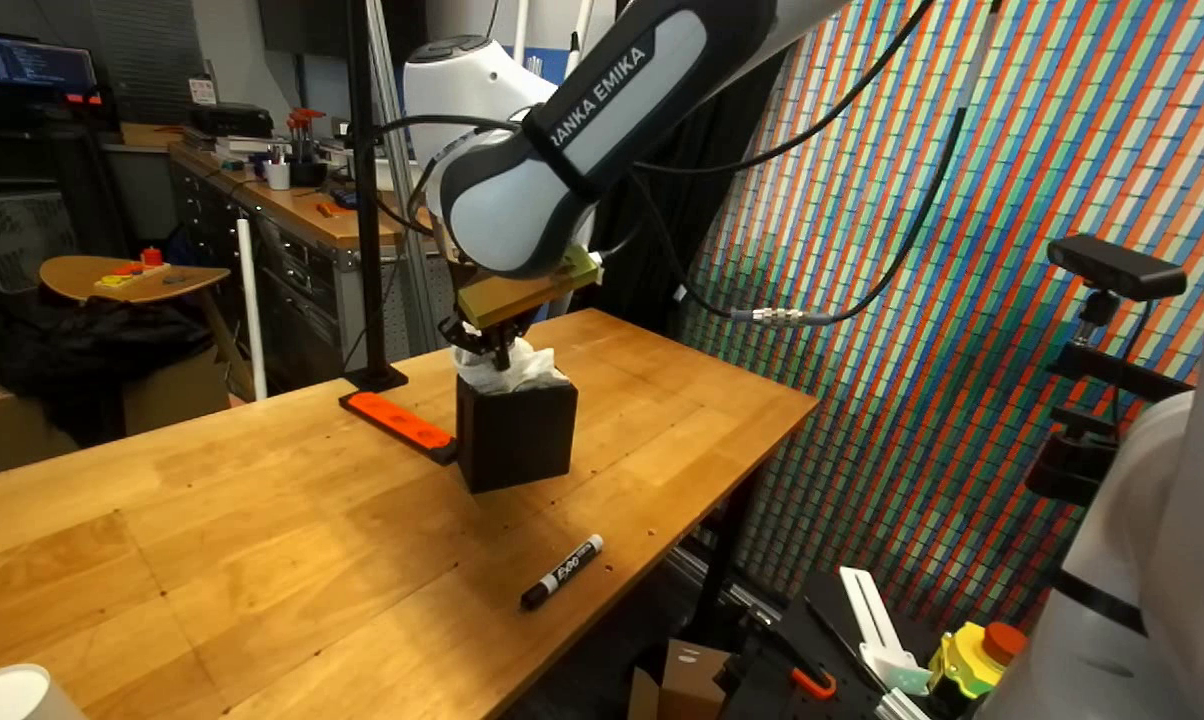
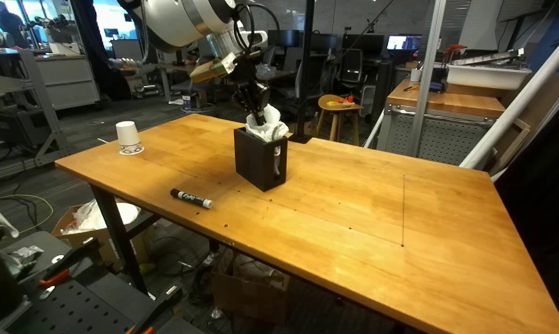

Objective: Put the white towel inside the black basket

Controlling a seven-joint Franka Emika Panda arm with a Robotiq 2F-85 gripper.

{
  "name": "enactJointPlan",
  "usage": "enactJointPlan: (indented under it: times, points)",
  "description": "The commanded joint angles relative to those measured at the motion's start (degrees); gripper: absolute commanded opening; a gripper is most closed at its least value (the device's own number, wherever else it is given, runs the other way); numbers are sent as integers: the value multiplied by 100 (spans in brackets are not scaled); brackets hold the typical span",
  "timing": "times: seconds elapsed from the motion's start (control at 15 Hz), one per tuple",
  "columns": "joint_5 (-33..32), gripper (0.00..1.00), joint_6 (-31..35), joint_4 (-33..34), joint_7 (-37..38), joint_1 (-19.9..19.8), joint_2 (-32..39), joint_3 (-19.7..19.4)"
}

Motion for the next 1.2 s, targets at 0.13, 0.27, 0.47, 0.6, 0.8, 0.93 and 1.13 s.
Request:
enactJointPlan:
  times: [0.13,0.27,0.47,0.6,0.8,0.93,1.13]
  points:
    - [286,0,16,508,-282,5,606,-186]
    - [621,1,90,577,-533,-60,836,-199]
    - [1279,1,73,649,-1046,-145,1200,-190]
    - [1645,1,5,688,-1401,-210,1386,-172]
    - [2184,1,-109,770,-2007,-352,1667,-100]
    - [2458,0,-307,867,-2400,-446,1695,-45]
    - [2648,0,-548,1010,-2765,-495,1696,-66]
